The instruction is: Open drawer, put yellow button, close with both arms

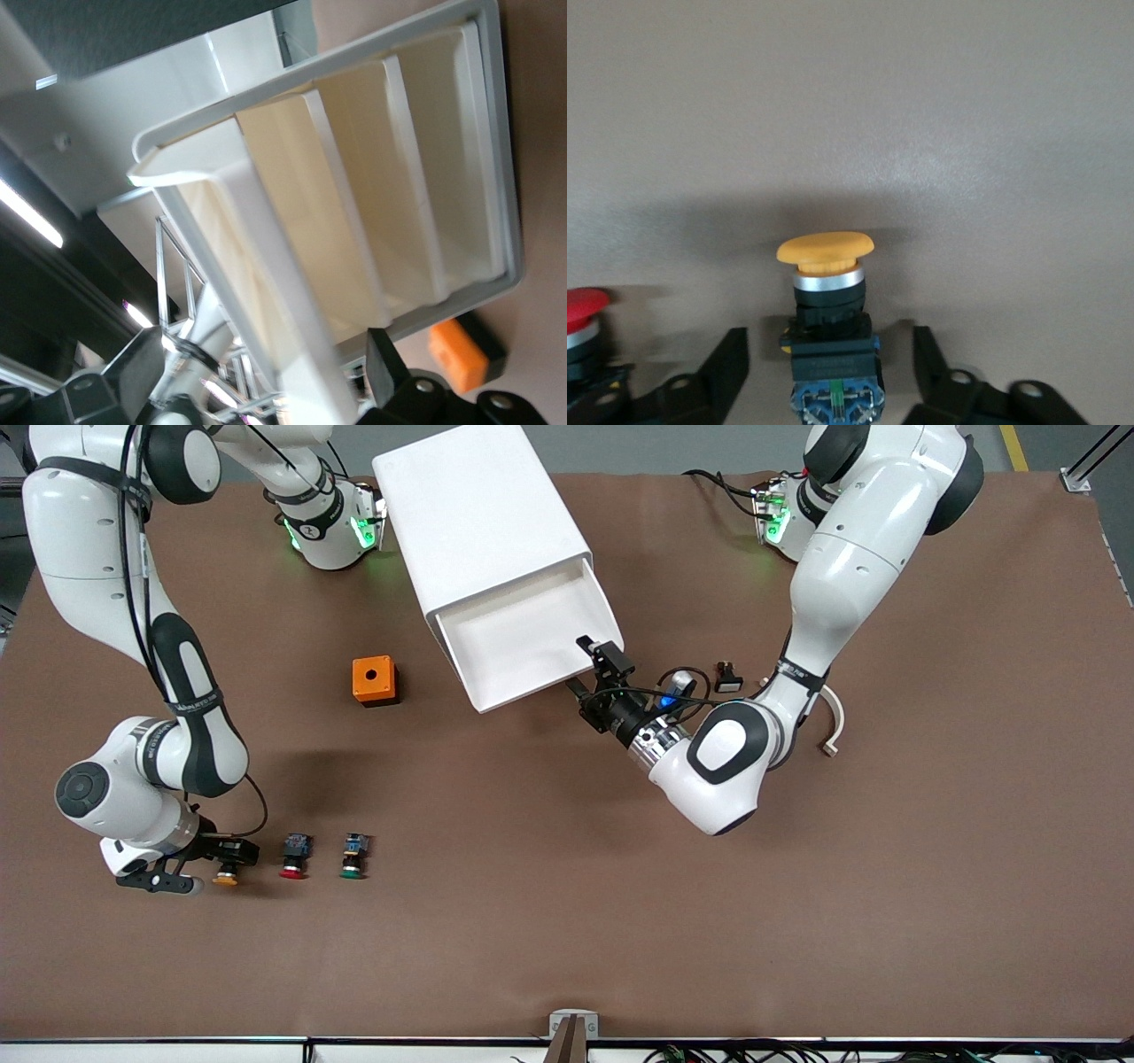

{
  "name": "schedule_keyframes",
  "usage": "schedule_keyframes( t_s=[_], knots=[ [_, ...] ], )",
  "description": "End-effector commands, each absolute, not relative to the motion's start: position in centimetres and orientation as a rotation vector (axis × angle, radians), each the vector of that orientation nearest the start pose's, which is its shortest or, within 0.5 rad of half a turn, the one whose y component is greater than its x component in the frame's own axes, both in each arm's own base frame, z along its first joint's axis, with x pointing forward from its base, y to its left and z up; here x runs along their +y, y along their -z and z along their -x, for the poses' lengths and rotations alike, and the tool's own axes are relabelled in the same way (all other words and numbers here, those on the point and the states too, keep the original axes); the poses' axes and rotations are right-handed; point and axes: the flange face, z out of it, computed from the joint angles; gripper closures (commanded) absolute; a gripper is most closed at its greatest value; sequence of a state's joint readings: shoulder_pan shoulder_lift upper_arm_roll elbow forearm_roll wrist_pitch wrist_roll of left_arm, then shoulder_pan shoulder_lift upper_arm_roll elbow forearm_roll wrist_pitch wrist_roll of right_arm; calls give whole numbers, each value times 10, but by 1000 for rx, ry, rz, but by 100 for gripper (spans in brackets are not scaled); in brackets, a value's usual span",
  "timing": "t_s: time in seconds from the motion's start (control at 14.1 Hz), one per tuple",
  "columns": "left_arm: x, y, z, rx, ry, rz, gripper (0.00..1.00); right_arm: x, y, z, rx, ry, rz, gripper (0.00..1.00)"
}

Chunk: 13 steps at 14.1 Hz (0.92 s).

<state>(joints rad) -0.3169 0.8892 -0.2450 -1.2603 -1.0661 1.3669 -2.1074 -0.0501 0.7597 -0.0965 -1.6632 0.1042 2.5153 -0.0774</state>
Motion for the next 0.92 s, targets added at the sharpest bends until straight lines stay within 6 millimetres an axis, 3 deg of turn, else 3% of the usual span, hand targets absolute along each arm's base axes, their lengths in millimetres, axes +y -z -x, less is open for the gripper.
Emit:
schedule_keyframes(
  t_s=[0.0, 0.14, 0.21, 0.35, 0.5, 0.71, 0.85],
  knots=[
    [-413, -302, -571, 1809, 2170, -1752, 0, -95, -172, -686, 212, 154, 3124, 59],
    [-397, -313, -588, 1654, 2049, -1812, 0, -92, -175, -687, 204, 147, 3123, 93],
    [-390, -320, -595, 1593, 1974, -1849, 0, -91, -178, -687, 207, 109, 3119, 98],
    [-382, -340, -599, 1444, 1789, -2001, 0, -86, -192, -688, 206, 48, 3109, 99],
    [-375, -370, -600, 1265, 1536, -2204, 0, -74, -235, -687, 259, -15, 3087, 100],
    [-375, -415, -603, 1112, 1137, -2409, 0, -35, -337, -669, 475, -124, 3035, 100],
    [-385, -434, -602, 1091, 917, -2503, 0, 7, -408, -647, 635, -176, 2999, 100]
  ],
)
